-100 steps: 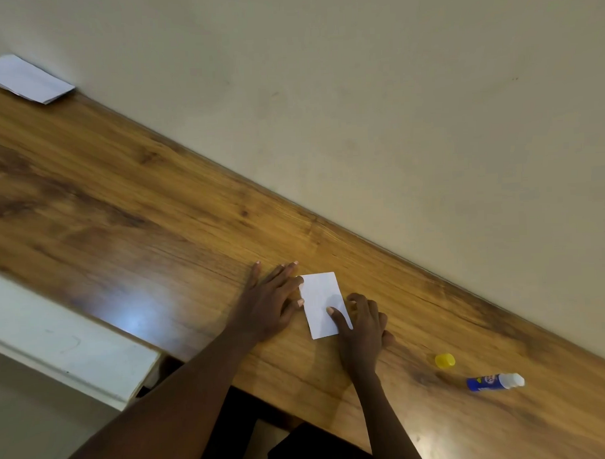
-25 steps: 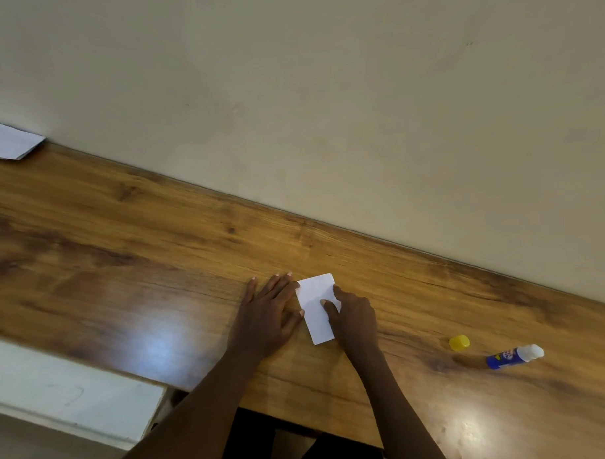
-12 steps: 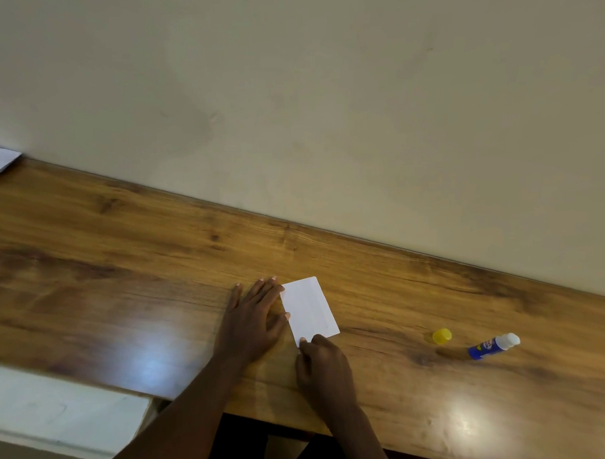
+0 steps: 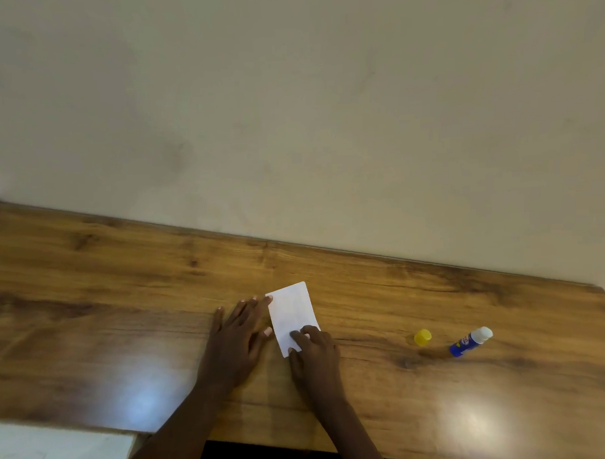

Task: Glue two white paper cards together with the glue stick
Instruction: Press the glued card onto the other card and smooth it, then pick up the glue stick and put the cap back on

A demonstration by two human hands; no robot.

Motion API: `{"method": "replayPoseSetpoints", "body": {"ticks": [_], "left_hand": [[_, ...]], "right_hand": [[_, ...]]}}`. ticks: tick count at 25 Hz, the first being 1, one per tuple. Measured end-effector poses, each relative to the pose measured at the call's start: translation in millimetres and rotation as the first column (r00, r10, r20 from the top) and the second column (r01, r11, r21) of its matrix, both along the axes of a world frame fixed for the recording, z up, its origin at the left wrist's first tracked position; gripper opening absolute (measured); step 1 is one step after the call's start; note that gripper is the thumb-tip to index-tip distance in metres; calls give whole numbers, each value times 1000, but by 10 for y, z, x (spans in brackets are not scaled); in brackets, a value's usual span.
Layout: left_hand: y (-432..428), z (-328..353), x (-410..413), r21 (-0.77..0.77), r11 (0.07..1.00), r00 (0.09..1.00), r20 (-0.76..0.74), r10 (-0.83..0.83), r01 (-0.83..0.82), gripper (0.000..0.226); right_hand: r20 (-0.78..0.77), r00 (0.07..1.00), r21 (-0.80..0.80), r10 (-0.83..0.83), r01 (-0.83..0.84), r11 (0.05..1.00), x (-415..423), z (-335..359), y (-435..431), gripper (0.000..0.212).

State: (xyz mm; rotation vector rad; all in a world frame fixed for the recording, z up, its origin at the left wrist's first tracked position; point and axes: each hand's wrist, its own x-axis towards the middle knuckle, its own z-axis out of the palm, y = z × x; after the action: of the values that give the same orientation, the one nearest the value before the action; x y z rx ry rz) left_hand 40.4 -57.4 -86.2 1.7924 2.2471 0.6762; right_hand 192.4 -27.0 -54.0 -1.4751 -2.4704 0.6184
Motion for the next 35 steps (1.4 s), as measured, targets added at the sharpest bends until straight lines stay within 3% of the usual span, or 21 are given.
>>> {"method": "replayPoseSetpoints", "body": {"ticks": [14,19,22,26,28,31,33,35], "left_hand": [[-7,-2,-31,-80,997,999,51,0,4,60],[-5,-13,-47,-62,998,998,67,-1,6,60],[-11,22,-25,-56,998,1000,-14,-3,2,59],[5,251,109,-86,993,975,-204,-91,75,79],[118,387,299,-114,990,985,-144,-96,80,88],[411,513,818,-123,979,982,113,-150,164,74],[606,604,1275,-117,969,940,292,-175,216,76],[743,621,1664,-140,961,881,448,-152,237,79]], "right_hand": [[-15,974,-4,-224,224,975,-276,-102,609,43],[-255,913,-107,-317,299,948,-219,-60,640,36],[-346,875,-72,-339,336,939,37,30,618,33],[-372,868,51,-328,372,927,584,279,624,32],[-387,862,150,-328,409,900,894,454,657,31],[-430,798,259,-421,556,790,1388,703,717,35],[-446,758,261,-477,619,740,1713,777,720,47],[-474,742,208,-474,617,759,1966,756,676,65]]}}
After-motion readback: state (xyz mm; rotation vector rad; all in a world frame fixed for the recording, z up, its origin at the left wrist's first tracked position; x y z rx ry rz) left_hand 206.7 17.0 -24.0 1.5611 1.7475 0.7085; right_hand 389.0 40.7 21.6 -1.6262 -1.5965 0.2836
